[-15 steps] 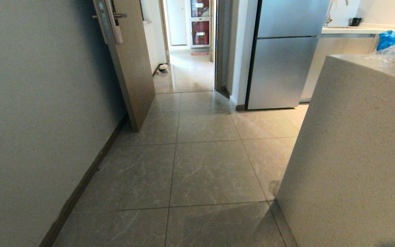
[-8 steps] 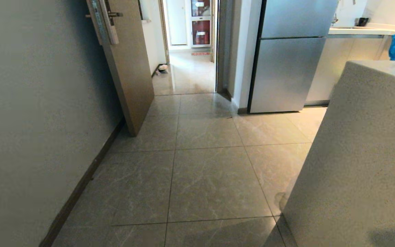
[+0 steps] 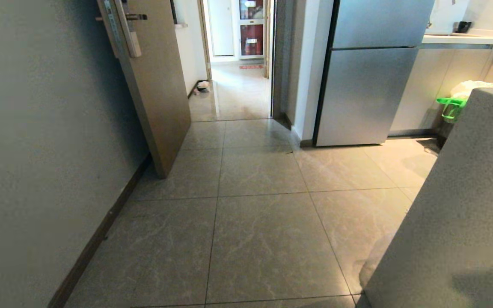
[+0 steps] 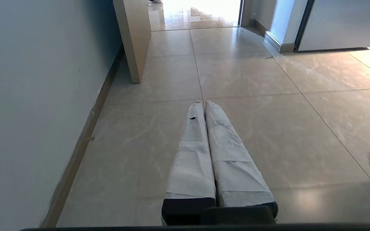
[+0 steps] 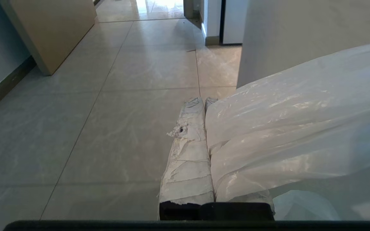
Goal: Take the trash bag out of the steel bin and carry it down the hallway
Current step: Put the trash bag at the door
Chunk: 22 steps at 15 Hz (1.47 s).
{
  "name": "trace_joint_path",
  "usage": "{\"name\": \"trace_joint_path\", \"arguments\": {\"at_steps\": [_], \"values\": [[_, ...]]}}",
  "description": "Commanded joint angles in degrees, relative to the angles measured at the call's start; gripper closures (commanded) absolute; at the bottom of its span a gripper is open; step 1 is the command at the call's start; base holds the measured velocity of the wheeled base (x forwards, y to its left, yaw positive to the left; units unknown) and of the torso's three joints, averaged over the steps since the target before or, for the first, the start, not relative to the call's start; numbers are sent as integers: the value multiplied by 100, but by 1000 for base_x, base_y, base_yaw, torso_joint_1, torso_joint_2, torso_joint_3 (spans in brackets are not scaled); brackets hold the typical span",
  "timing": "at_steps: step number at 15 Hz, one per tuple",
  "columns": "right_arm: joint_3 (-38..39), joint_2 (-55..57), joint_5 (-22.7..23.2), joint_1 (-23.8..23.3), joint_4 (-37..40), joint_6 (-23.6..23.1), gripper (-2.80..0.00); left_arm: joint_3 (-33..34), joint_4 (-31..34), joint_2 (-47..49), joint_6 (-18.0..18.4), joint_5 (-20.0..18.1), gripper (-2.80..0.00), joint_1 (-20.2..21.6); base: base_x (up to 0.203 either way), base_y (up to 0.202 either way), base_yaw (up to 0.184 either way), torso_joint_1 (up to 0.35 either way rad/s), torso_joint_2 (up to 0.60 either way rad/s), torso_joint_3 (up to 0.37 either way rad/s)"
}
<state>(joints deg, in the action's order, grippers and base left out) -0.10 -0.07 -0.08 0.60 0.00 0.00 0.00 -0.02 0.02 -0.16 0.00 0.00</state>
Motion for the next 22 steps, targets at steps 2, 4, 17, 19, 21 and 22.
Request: {"name": "trace_joint_path", "arguments": {"at_steps": [2, 4, 17, 19, 21, 22], "values": [[1, -222, -1, 2, 0, 0, 0, 0, 2, 6, -2, 0, 0, 0, 193, 0, 1, 7, 1, 3], [1, -222, -1, 2, 0, 0, 0, 0, 2, 6, -2, 0, 0, 0, 193, 0, 1, 1, 1, 5], [1, -222, -1, 2, 0, 0, 0, 0, 2, 6, -2, 0, 0, 0, 191, 0, 1, 2, 2, 4], [1, -222, -1, 2, 0, 0, 0, 0, 2, 6, -2, 0, 0, 0, 193, 0, 2, 3, 3, 0], [1, -222, -1, 2, 0, 0, 0, 0, 2, 6, -2, 0, 0, 0, 196, 0, 0, 2, 3, 5], [1, -222, -1, 2, 0, 0, 0, 0, 2, 6, -2, 0, 0, 0, 192, 0, 0, -2, 7, 1]]}}
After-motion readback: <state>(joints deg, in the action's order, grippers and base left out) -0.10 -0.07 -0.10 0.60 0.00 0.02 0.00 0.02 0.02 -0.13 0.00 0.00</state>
